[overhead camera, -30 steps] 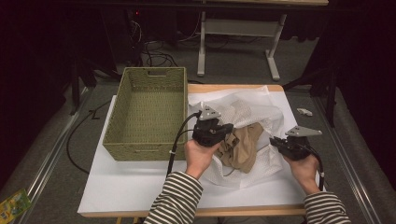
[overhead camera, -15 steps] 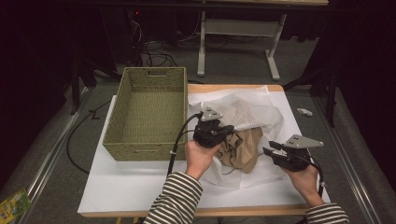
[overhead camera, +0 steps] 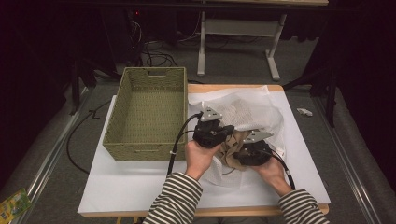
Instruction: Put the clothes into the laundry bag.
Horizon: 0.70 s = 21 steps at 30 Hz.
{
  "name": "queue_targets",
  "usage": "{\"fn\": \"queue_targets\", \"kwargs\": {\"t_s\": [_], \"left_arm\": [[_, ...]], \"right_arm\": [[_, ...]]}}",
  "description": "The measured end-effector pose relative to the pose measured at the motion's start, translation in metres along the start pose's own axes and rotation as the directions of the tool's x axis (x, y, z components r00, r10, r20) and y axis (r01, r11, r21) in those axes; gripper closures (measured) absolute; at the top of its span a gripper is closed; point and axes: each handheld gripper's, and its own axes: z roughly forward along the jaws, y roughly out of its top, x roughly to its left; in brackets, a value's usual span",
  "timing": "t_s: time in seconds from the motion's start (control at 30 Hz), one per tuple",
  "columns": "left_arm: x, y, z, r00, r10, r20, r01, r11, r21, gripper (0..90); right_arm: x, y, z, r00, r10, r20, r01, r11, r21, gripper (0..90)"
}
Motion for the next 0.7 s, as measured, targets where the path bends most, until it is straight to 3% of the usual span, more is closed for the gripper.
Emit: {"fn": "queue_targets", "kwargs": {"t_s": [0.03,0.07,0.17,0.2,0.23,0.27,0.37,0.43,0.47,0.53,0.57,0.6,0.7], "left_arm": [[0.000,0.000,-0.001,1.0000,0.002,0.001,-0.002,1.0000,0.002,89.1],[-0.001,0.000,-0.001,1.0000,0.006,0.004,-0.006,1.0000,0.004,89.1],[-0.002,-0.001,-0.002,0.9999,0.013,0.005,-0.013,0.9999,0.004,89.1],[-0.002,-0.001,-0.003,0.9999,0.014,0.004,-0.014,0.9999,0.004,89.1],[-0.002,-0.001,-0.003,0.9999,0.014,0.004,-0.014,0.9999,0.004,89.1],[-0.002,-0.001,-0.003,0.9999,0.014,0.004,-0.014,0.9999,0.005,89.1],[-0.001,-0.002,-0.003,0.9999,0.012,0.003,-0.012,0.9999,0.006,89.1],[-0.001,-0.002,-0.003,0.9999,0.012,0.001,-0.012,0.9999,0.009,89.1],[0.000,-0.003,-0.002,0.9999,0.011,0.000,-0.011,0.9999,0.010,89.1],[0.000,-0.003,-0.002,0.9999,0.011,-0.001,-0.011,0.9999,0.007,89.1],[0.000,-0.003,-0.002,0.9999,0.011,-0.001,-0.011,0.9999,0.007,89.1],[0.000,-0.003,-0.001,0.9999,0.012,0.000,-0.012,0.9999,0.004,89.1],[0.000,-0.004,0.000,0.9998,0.019,-0.008,-0.019,0.9998,0.006,89.1]], "right_arm": [[-0.003,0.004,0.004,0.9997,-0.013,0.019,0.013,1.000,-0.007,78.4],[-0.004,0.007,0.005,0.9995,-0.016,0.028,0.016,1.000,-0.006,84.3],[-0.009,0.011,0.007,0.9977,-0.026,0.062,0.027,1.000,-0.012,88.2],[-0.015,0.015,0.008,0.9953,-0.009,0.097,0.012,0.999,-0.031,88.9],[-0.015,0.015,0.008,0.9953,-0.009,0.097,0.012,0.999,-0.031,88.9],[-0.022,0.017,0.010,0.9906,0.002,0.137,0.004,0.999,-0.043,89.1],[-0.035,0.019,0.019,0.9806,0.033,0.193,-0.028,0.999,-0.029,88.9],[-0.039,0.018,0.023,0.9778,0.041,0.206,-0.037,0.999,-0.026,88.6],[-0.045,0.015,0.025,0.9770,0.079,0.198,-0.074,0.997,-0.031,85.4],[-0.044,0.014,0.018,0.9803,0.080,0.181,-0.072,0.996,-0.052,75.6],[-0.044,0.014,0.018,0.9803,0.080,0.181,-0.072,0.996,-0.052,75.6],[-0.041,0.014,0.006,0.9847,0.093,0.147,-0.081,0.993,-0.086,67.3],[-0.033,0.011,-0.017,0.9919,0.075,0.102,-0.063,0.991,-0.120,59.6]]}}
